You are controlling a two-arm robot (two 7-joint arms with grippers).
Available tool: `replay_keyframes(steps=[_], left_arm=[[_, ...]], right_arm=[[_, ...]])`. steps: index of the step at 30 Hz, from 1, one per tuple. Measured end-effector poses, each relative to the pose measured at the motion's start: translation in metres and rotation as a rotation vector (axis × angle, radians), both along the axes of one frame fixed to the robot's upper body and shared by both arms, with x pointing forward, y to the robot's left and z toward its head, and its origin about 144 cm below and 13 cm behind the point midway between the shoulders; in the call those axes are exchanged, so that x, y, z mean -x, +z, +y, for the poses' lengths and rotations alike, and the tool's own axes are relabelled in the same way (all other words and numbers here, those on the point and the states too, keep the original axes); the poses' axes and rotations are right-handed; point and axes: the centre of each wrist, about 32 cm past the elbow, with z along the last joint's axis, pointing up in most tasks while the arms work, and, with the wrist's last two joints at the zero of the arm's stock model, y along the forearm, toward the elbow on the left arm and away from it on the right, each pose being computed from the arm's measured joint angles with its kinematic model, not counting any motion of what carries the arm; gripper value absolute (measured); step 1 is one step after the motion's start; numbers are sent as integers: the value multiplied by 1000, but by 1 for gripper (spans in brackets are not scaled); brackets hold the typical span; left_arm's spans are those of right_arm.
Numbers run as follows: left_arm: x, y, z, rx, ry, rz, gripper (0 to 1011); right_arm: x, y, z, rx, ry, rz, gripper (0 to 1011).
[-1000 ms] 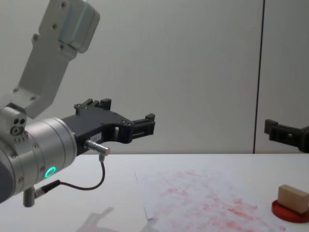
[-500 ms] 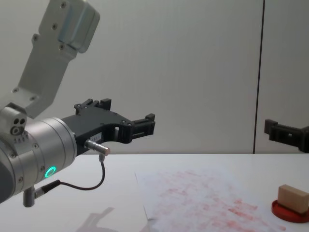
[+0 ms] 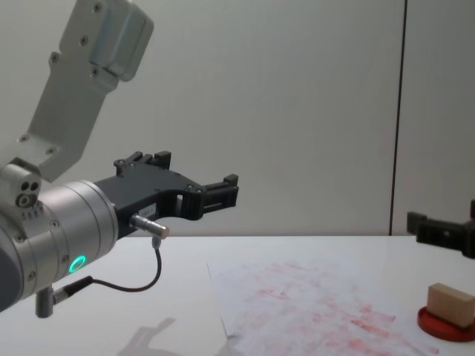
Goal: Use the one hand to pick up the stamp and affix it onto the A4 paper.
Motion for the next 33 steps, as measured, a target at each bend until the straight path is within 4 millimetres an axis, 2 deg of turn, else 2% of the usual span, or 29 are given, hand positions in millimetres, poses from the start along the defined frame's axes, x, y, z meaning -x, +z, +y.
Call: replay_keyframes(steps=[20,33], left_arm=[[0,0,0,0,0,0,993],[0,0,0,0,0,0,993]], right_arm=[[-21,-13,-40,53,68,122,1001],[-34,-25,-49,85,90,171,1001]])
